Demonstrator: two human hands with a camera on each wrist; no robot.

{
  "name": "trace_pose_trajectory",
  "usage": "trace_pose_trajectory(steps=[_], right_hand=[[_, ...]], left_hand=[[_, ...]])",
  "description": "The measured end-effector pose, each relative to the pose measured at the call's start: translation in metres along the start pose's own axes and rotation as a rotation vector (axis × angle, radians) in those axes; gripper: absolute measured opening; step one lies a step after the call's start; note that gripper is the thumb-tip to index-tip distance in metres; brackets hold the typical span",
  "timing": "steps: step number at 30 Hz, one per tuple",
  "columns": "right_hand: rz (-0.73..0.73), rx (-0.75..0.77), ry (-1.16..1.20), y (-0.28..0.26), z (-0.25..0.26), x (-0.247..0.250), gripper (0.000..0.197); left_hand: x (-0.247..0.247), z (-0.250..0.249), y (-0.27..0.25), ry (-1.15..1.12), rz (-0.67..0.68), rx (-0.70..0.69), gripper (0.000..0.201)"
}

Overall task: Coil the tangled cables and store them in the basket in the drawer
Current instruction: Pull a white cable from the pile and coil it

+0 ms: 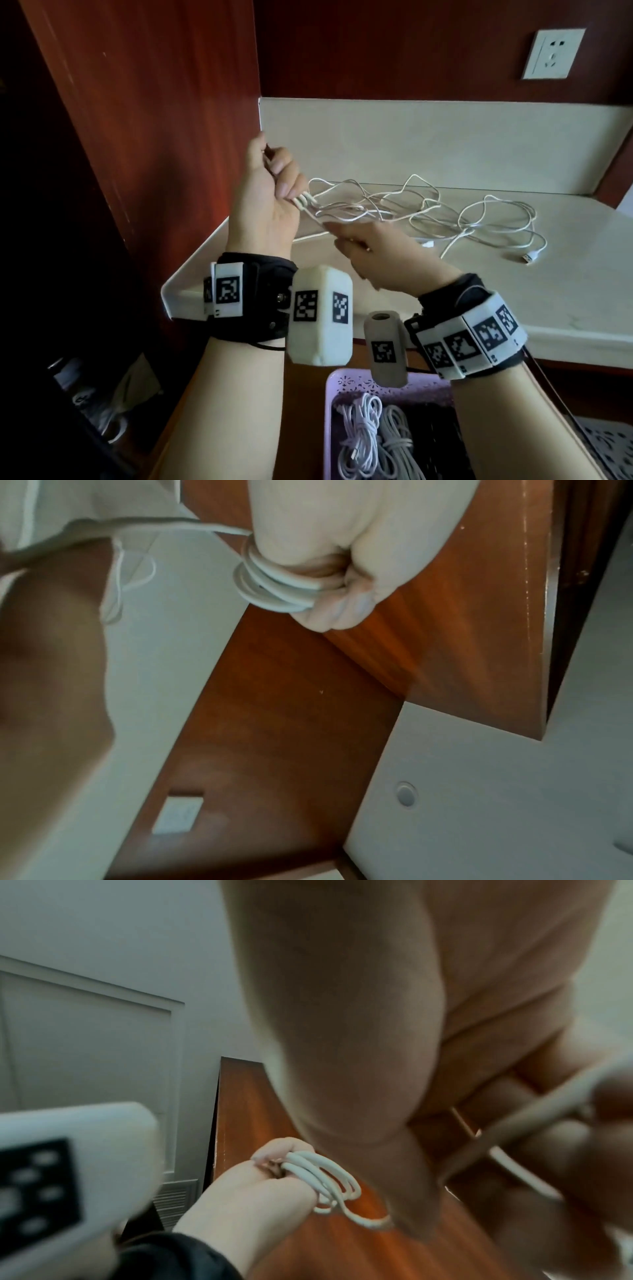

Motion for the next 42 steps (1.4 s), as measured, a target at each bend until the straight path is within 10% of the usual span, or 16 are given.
trace_pose_trajectory(steps=[7,18,23,30,37,42], right_hand=[[0.222,0.062,0.065,-0.013,0.009,-0.002,0.028],[-0.603,-0.020,0.150,-0.025,-0.011,0.081,0.023],[-0.694,0.013,0.210,-0.028,-0.022,0.089,0.021],[-0.733,0.068,0.314,-0.025,-0.029,0.084,0.015],[-0.623,0.021,0.384,-0.010,-0.044,0.059,0.018],[-0.253,0.027,0.241,0.001,-0.039,0.027,0.038]], left_hand=[[0.015,-0.014,0.004,0.457,-0.101,-0.251,0.027],[0.001,0.034,-0.015,1.410,0.368,0.009,0.027],[0.000,0.055,-0.026,1.267,0.442,0.286,0.058],[-0.005,0.070,-0.044,1.029,0.644,0.545,0.043],[-0.015,0.070,-0.039,0.536,0.601,0.495,0.036],[-0.016,0.059,-0.024,0.193,0.441,0.339,0.040]])
Point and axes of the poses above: each hand's wrist, its own y-axis towards the middle knuckle, its own x-axis out of the back of the hand, z = x × y, the point moved 6 cm from there along y, towards the middle knuckle, and after that the axes turned 10 degrees about -y, right-handed, at the moved point
